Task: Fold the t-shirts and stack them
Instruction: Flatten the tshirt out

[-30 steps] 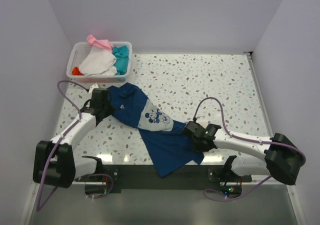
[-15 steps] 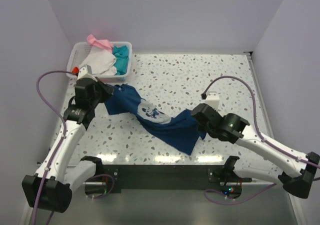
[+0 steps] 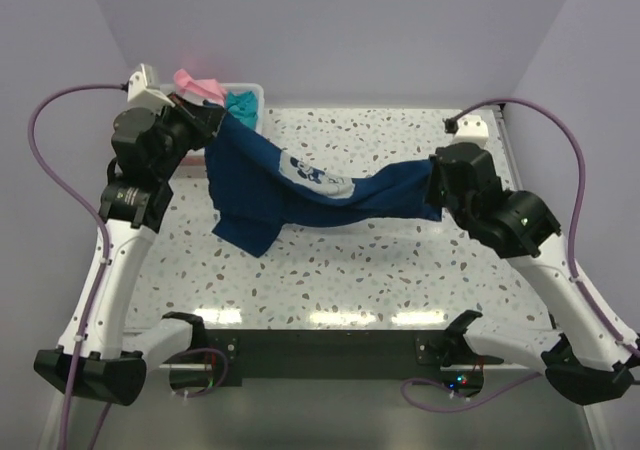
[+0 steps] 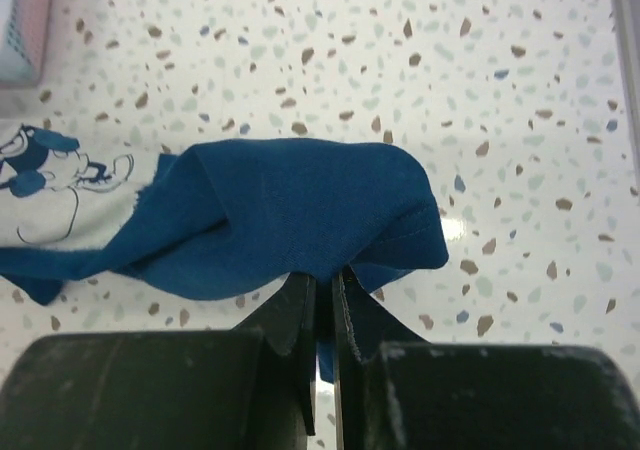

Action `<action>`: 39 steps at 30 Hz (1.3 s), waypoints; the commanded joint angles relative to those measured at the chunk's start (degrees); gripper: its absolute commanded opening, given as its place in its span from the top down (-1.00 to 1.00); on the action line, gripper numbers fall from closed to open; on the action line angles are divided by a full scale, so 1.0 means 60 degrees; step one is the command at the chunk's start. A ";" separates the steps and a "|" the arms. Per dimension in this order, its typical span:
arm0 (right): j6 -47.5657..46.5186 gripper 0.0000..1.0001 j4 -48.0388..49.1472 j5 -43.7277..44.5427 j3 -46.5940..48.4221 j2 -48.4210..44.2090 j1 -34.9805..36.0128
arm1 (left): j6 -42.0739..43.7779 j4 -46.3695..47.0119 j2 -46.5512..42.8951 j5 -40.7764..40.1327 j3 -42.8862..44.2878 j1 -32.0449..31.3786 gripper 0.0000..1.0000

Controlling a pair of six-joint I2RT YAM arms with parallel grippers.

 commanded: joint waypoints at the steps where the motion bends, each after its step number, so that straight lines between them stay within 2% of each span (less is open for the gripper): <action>1: -0.0975 0.98 -0.0054 0.0333 0.1444 0.0332 -0.0195 | -0.0034 0.0621 0.0363 0.0474 0.1235 0.0049 1.00; 6: -0.1078 0.93 -0.0683 0.0686 0.2690 -0.0250 -0.0195 | -0.0107 0.0739 -0.0660 0.0724 0.1282 0.0035 1.00; 11: -0.0683 0.93 -0.1241 0.0291 0.2794 -0.1453 -0.0180 | -0.0312 0.0504 -0.2430 0.0665 0.0710 0.0049 1.00; 16: -0.0755 0.89 -0.1915 -0.0002 0.2999 -0.2287 -0.0180 | -0.0502 0.0430 -0.3342 0.1162 0.0988 0.0049 1.00; 18: -0.0726 0.89 -0.2047 0.0332 0.2985 -0.2392 -0.0180 | -0.0561 0.0416 -0.3358 0.1193 0.0974 0.0049 1.00; 23: -0.0551 0.88 -0.2179 0.1460 0.2605 -0.2174 -0.0195 | -0.0678 0.0503 -0.2262 0.1090 0.0623 0.0049 1.00; 27: -0.0288 0.82 -0.1800 0.3363 0.1099 -0.1529 -0.0195 | -0.0533 0.0606 -0.0680 0.1134 0.0038 0.0035 1.00; 28: -0.0229 0.81 -0.1610 0.3613 0.0704 -0.1397 -0.0180 | -0.0489 0.0795 -0.0054 0.0989 -0.0486 0.0049 1.00; 30: -0.0374 0.79 -0.0557 0.3602 -0.0454 -0.0958 -0.0282 | -0.0343 0.1000 0.0638 0.0258 -0.0987 0.0020 1.00; 31: -0.0505 0.79 -0.0133 0.3354 -0.0791 -0.0783 -0.0689 | -0.0298 0.1118 0.1410 -0.0412 -0.1381 -0.0053 1.00; 32: -0.1000 0.78 0.0872 0.2221 -0.1418 -0.0505 -0.1113 | -0.0240 0.1090 0.1882 -0.0651 -0.1443 -0.0082 1.00; 33: -0.1266 0.78 0.1448 0.1281 -0.1685 0.0034 -0.2321 | -0.0123 0.1090 0.2336 -0.0784 -0.1458 -0.0199 0.60; 35: -0.1879 0.78 0.2953 -0.0244 -0.2227 0.0885 -0.3573 | -0.0035 0.0230 0.3713 -0.1137 -0.0846 -0.0229 -0.34; 36: -0.1883 0.58 0.3093 -0.1615 -0.2143 0.2006 -0.4579 | 0.0038 -0.0108 0.4051 -0.1122 -0.0538 -0.0273 -0.77; 37: -0.1796 0.37 0.3007 -0.1933 -0.1925 0.2525 -0.4865 | 0.0082 -0.0489 0.4373 -0.1470 -0.0129 -0.0476 -0.99; 38: -0.1680 -0.04 0.2963 -0.2038 -0.1444 0.2979 -0.5013 | 0.0141 -0.0565 0.4377 -0.1720 -0.0024 -0.0594 -1.00; 39: -0.1649 -0.97 0.2948 -0.1981 -0.1207 0.3752 -0.5072 | 0.0141 -0.0609 0.4145 -0.1955 0.0006 -0.0813 -1.00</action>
